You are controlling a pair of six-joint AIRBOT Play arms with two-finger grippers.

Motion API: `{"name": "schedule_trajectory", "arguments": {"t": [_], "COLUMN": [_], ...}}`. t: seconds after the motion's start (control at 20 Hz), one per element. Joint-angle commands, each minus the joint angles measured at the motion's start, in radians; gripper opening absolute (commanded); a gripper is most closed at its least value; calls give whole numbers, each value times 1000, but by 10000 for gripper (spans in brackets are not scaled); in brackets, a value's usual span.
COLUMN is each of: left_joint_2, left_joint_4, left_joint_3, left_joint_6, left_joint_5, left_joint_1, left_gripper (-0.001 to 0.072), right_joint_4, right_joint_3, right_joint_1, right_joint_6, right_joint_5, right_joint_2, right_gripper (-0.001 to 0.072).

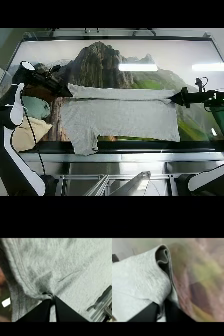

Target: Fold the shirts.

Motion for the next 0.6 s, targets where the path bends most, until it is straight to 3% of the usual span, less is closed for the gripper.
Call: {"name": "schedule_trajectory", "arguments": {"t": [0.0,0.1,0.2,0.3,0.4,0.45,0.5,0.55], "left_joint_2": [0,11,92,219,357,419,465,504], "left_joint_4": [10,9,10,9,9,9,9,10], "left_joint_3": [55,132,67,-120,-355,-471,-568,-663], "left_joint_6": [-47,-112,-121,-74,-2,26,45,58], "left_joint_5": [-64,-138,-133,-72,18,59,84,87], "left_joint_1": [6,35,71,103,130,142,152,165], "left_gripper": [254,252,251,251,251,251,251,252], "right_joint_4": [-32,-46,-121,-284,-403,-442,-476,-500], "right_joint_3": [25,67,76,32,-107,-184,-262,-343], "right_joint_1": [-9,-36,-70,-96,-122,-135,-148,-158], "right_joint_6": [2,30,56,78,97,106,125,131], "right_joint_5": [61,132,148,168,164,164,163,162], "right_joint_2": [9,55,144,245,360,406,444,477], "right_gripper": [320,319,316,227,233,306,426,467]}}
